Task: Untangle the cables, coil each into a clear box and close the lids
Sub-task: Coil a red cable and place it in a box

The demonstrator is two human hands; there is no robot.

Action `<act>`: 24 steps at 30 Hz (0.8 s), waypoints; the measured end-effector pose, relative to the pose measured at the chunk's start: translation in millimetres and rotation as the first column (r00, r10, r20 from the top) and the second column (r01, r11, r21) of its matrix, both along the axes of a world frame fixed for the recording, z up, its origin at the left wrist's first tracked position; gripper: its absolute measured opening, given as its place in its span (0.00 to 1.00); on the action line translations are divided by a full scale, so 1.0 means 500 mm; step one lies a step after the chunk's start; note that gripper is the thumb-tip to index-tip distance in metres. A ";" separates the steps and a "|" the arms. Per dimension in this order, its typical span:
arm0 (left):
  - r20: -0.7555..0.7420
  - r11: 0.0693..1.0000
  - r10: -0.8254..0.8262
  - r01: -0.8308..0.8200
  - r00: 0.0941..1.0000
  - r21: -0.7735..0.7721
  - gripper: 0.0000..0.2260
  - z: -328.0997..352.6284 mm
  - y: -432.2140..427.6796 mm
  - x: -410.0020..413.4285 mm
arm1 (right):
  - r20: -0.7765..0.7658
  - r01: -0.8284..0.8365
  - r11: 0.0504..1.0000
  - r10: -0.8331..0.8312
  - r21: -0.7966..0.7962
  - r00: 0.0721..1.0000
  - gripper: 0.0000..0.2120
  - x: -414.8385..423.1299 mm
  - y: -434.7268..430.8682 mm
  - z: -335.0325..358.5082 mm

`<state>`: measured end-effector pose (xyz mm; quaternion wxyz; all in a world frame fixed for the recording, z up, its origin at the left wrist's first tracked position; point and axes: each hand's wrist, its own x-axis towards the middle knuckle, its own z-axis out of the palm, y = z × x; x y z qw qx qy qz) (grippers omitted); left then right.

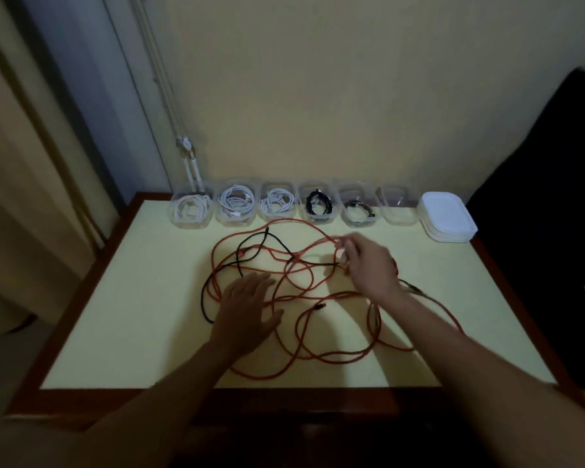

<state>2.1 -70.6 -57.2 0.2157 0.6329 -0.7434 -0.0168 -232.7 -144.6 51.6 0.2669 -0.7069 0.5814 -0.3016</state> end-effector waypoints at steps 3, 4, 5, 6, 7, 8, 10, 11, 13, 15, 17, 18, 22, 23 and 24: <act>-0.203 0.995 0.021 -0.040 0.979 -0.089 0.29 0.120 -0.042 -0.027 | 0.135 -0.064 0.996 0.071 -0.055 0.988 0.13 0.022 -0.068 0.200; -0.305 0.994 0.039 -0.067 0.952 -0.082 0.29 0.170 -0.057 -0.041 | 0.227 -0.093 0.994 0.103 -0.058 0.968 0.13 0.026 -0.080 0.261; -0.416 0.995 0.068 -0.095 0.907 -0.044 0.30 0.219 -0.071 -0.058 | 0.339 -0.128 0.991 0.135 -0.043 0.931 0.14 0.028 -0.086 0.319; -0.514 0.993 0.107 -0.118 0.851 0.012 0.32 0.267 -0.084 -0.075 | 0.437 -0.162 0.986 0.161 -0.034 0.885 0.14 0.028 -0.090 0.373; -0.590 0.990 0.133 -0.128 0.796 0.050 0.33 0.311 -0.098 -0.091 | 0.511 -0.197 0.980 0.186 -0.034 0.839 0.14 0.025 -0.089 0.419; -0.640 0.989 0.139 -0.135 0.756 0.055 0.34 0.351 -0.110 -0.106 | 0.558 -0.228 0.973 0.212 -0.040 0.803 0.13 0.021 -0.087 0.461; -0.693 0.987 0.144 -0.154 0.706 0.047 0.30 0.406 -0.135 -0.125 | 0.609 -0.276 0.959 0.254 -0.060 0.752 0.13 0.010 -0.079 0.523; -0.712 0.987 0.147 -0.149 0.687 0.061 0.24 0.427 -0.144 -0.130 | 0.623 -0.284 0.957 0.262 -0.067 0.737 0.13 0.004 -0.075 0.544; -0.733 0.991 0.128 -0.104 0.668 0.079 0.10 0.458 -0.155 -0.134 | 0.640 -0.271 0.960 0.251 -0.069 0.726 0.13 -0.011 -0.069 0.566; -0.763 0.995 0.101 -0.051 0.638 0.089 0.11 0.486 -0.156 -0.131 | 0.662 -0.240 0.969 0.214 -0.054 0.718 0.13 -0.025 -0.064 0.572; -0.775 0.991 0.128 -0.044 0.619 0.128 0.11 0.523 -0.153 -0.123 | 0.716 -0.210 0.978 0.151 -0.006 0.681 0.13 -0.040 -0.062 0.568; -0.765 0.989 0.140 -0.059 0.629 0.133 0.10 0.540 -0.153 -0.116 | 0.749 -0.200 0.979 0.109 0.032 0.653 0.13 -0.048 -0.062 0.565; -0.577 0.972 0.174 -0.233 0.798 -0.029 0.28 0.560 -0.154 -0.106 | 0.876 -0.253 0.949 -0.047 0.190 0.479 0.13 -0.068 -0.059 0.558; -0.519 0.963 0.148 -0.242 0.842 -0.118 0.31 0.554 -0.149 -0.112 | 0.899 -0.278 0.937 -0.076 0.212 0.431 0.13 -0.069 -0.058 0.558; -0.466 0.951 0.095 -0.219 0.879 -0.219 0.30 0.549 -0.135 -0.122 | 0.917 -0.301 0.926 -0.102 0.229 0.385 0.13 -0.068 -0.054 0.558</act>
